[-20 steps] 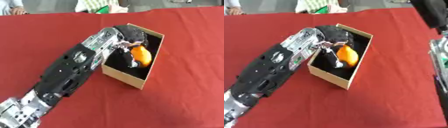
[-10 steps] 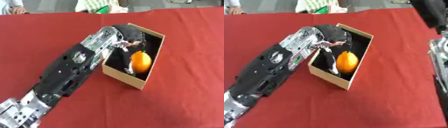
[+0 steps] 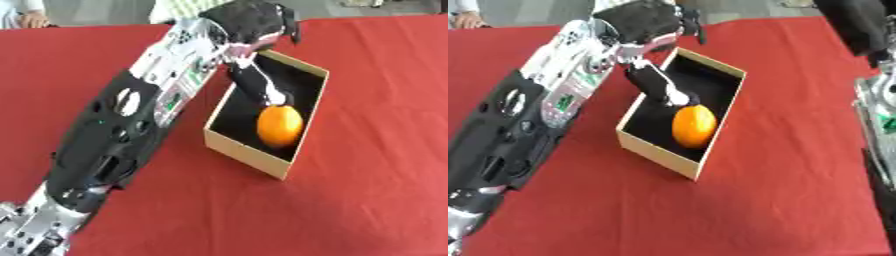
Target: Pick up objects on the table and place them in the box.
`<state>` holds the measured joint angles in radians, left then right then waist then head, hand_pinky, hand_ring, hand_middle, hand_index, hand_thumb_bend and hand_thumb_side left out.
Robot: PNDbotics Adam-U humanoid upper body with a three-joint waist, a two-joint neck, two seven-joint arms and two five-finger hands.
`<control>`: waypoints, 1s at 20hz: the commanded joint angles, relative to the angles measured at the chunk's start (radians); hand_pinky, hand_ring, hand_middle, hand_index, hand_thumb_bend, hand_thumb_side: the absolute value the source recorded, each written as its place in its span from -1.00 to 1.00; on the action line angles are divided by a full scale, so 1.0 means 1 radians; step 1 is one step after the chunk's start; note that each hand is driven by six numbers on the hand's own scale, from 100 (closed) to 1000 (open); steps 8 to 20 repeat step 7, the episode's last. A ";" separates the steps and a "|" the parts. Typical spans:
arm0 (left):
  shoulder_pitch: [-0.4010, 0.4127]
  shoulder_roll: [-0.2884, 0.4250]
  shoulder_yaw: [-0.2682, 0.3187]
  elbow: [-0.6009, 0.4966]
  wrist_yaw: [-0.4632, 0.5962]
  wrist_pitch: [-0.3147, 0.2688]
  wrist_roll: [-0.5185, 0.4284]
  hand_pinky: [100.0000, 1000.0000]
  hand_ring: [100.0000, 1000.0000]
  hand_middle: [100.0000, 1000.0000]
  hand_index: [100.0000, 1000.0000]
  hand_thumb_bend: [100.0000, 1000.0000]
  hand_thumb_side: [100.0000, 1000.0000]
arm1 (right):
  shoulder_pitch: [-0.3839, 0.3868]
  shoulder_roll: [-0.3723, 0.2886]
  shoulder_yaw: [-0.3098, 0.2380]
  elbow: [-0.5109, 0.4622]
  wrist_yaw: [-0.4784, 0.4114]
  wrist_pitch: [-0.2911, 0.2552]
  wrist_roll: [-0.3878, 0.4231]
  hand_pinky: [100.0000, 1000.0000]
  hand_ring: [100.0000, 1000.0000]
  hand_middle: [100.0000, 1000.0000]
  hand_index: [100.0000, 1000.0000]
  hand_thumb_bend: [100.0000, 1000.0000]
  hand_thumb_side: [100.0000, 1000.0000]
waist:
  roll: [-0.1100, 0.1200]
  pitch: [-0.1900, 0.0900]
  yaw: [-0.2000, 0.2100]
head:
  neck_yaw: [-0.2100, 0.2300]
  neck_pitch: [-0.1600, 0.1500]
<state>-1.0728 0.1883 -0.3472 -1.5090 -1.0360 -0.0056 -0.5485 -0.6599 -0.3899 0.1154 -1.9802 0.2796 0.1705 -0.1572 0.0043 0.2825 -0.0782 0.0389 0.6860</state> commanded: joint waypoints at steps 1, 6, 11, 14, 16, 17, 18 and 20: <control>0.000 0.047 0.092 -0.099 0.053 0.050 0.054 -0.24 0.46 0.54 0.71 -0.14 0.02 | -0.017 -0.013 -0.014 -0.020 0.006 -0.004 -0.004 0.84 0.56 0.44 0.82 -1.00 0.43 | -0.003 -0.025 0.004 | -0.012 -0.001; 0.058 0.101 0.214 -0.220 0.132 0.128 0.133 -0.21 0.48 0.55 0.77 -0.59 0.13 | -0.023 -0.018 -0.015 -0.020 0.012 -0.007 -0.004 0.84 0.56 0.45 0.81 -1.00 0.41 | -0.005 -0.023 0.009 | -0.019 0.000; 0.070 0.110 0.234 -0.244 0.148 0.144 0.148 -0.20 0.48 0.56 0.77 -0.63 0.14 | -0.024 -0.019 -0.016 -0.020 0.013 -0.008 -0.004 0.84 0.56 0.45 0.81 -1.00 0.41 | -0.006 -0.022 0.011 | -0.019 0.002; 0.070 0.110 0.234 -0.244 0.148 0.144 0.148 -0.20 0.48 0.56 0.77 -0.63 0.14 | -0.024 -0.019 -0.016 -0.020 0.013 -0.008 -0.004 0.84 0.56 0.45 0.81 -1.00 0.41 | -0.006 -0.022 0.011 | -0.019 0.002; 0.070 0.110 0.234 -0.244 0.148 0.144 0.148 -0.20 0.48 0.56 0.77 -0.63 0.14 | -0.024 -0.019 -0.016 -0.020 0.013 -0.008 -0.004 0.84 0.56 0.45 0.81 -1.00 0.41 | -0.006 -0.022 0.011 | -0.019 0.002; 0.070 0.110 0.234 -0.244 0.148 0.144 0.148 -0.20 0.48 0.56 0.77 -0.63 0.14 | -0.024 -0.019 -0.016 -0.020 0.013 -0.008 -0.004 0.84 0.56 0.45 0.81 -1.00 0.41 | -0.006 -0.022 0.011 | -0.019 0.002; 0.070 0.110 0.234 -0.244 0.148 0.144 0.148 -0.20 0.48 0.56 0.77 -0.63 0.14 | -0.024 -0.019 -0.016 -0.020 0.013 -0.008 -0.004 0.84 0.56 0.45 0.81 -1.00 0.41 | -0.006 -0.022 0.011 | -0.019 0.002; 0.070 0.110 0.234 -0.244 0.148 0.144 0.148 -0.20 0.48 0.56 0.77 -0.63 0.14 | -0.024 -0.019 -0.016 -0.020 0.013 -0.008 -0.004 0.84 0.56 0.45 0.81 -1.00 0.41 | -0.006 -0.022 0.011 | -0.019 0.002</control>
